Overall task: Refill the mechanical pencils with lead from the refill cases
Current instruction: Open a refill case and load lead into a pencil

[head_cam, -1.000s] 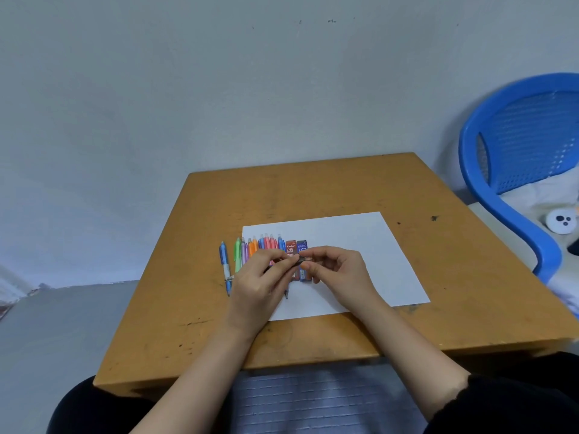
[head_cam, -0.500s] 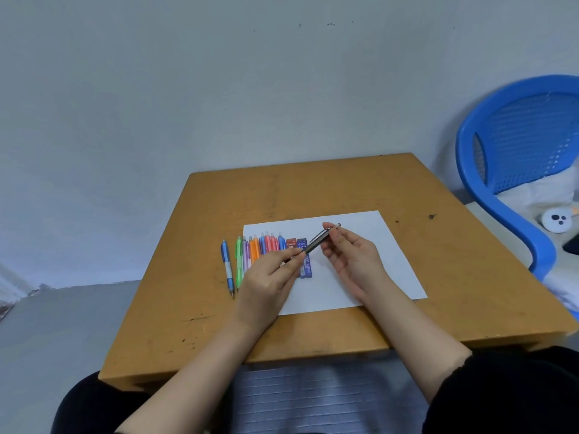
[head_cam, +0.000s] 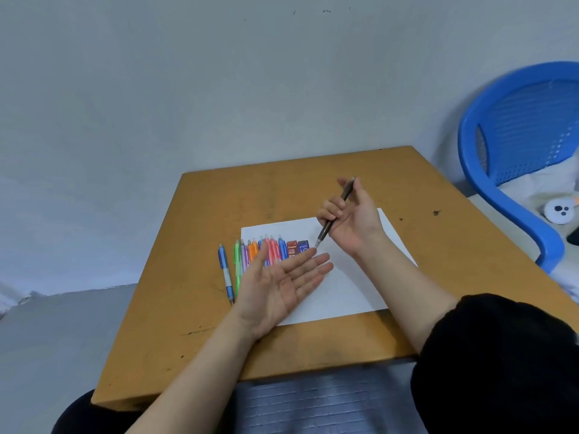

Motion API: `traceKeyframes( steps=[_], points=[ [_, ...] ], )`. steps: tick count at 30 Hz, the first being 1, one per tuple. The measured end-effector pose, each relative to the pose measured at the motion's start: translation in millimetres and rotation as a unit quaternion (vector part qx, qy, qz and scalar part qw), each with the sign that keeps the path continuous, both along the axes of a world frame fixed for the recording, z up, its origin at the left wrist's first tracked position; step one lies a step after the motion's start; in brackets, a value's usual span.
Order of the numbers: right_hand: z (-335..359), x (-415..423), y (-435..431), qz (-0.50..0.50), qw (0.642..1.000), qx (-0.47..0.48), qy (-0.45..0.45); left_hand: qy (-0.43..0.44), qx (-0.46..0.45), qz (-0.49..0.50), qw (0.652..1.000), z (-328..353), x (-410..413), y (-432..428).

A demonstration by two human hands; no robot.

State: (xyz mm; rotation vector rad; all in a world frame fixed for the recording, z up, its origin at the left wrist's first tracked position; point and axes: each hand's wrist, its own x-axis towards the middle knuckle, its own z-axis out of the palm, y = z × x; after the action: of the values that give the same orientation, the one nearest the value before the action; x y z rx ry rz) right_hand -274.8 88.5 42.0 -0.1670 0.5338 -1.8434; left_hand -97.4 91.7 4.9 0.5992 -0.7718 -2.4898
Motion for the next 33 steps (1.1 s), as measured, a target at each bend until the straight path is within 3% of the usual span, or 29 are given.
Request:
traceKeyframes(
  steps=[8, 18, 33],
  points=[
    [-21, -8, -6, 0.095, 0.993, 0.042, -0.062, 0.023, 0.029, -0.042, 0.998, 0, 3, -7],
    [-26, -9, -6, 0.056, 0.994, 0.026, -0.091, 0.035, 0.059, -0.081, 0.994, -2, 2, -14],
    [-26, -9, -4, 0.089, 0.993, -0.003, -0.082, 0.032, 0.039, -0.137, 0.989, -4, 3, -18]
  ],
)
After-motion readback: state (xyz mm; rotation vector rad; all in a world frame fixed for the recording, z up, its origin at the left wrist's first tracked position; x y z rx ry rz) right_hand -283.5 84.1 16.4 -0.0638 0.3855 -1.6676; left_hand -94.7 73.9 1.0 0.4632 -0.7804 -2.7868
